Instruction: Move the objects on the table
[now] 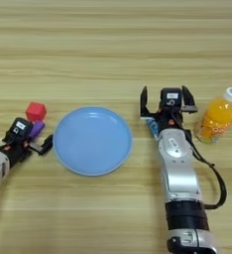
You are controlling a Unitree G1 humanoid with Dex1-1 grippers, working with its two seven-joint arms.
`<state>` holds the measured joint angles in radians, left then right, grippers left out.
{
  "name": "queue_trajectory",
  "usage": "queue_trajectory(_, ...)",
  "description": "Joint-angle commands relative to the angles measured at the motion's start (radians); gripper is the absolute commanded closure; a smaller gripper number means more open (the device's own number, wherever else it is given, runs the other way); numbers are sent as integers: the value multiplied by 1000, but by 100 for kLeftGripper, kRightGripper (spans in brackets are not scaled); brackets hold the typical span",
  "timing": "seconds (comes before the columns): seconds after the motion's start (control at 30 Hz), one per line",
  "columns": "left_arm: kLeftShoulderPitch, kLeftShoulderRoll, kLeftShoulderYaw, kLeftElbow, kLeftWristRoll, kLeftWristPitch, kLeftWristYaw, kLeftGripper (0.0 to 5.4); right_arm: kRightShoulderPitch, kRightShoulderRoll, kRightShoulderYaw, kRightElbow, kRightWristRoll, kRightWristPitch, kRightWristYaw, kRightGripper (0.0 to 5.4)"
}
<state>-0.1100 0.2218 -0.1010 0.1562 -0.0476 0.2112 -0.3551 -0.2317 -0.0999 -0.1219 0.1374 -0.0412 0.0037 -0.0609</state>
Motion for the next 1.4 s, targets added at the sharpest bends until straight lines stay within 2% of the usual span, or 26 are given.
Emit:
queue_trajectory(0.03, 7, -2, 6, -11, 1, -4, 6, 16, -11, -4, -2, 16, 6, -14, 0, 0)
queue_trajectory(0.27, 14, -1, 17, -40, -2, 8, 6, 4, -14, -5, 0, 25, 5, -20, -1, 0)
queue_trajectory(0.53, -68, -23, 45, 65, 2, -37, 36, 4, -16, -4, 5, 35, 2, -24, -2, 0)
queue_trajectory(0.67, -126, -38, 51, 162, 17, -106, 62, 4, -16, -4, 7, 36, 2, -26, -2, 0)
queue_trajectory(0.83, -169, -63, 64, 249, 2, -211, 62, 4, -16, -4, 9, 42, 1, -27, -1, 0)
queue_trajectory(1.23, -252, -76, 103, 465, 16, -354, 123, 4, -21, -7, 9, 64, 2, -41, 1, 0)
queue_trajectory(1.4, -267, -80, 110, 510, 14, -385, 138, 4, -21, -9, 9, 67, 3, -42, 3, 0)
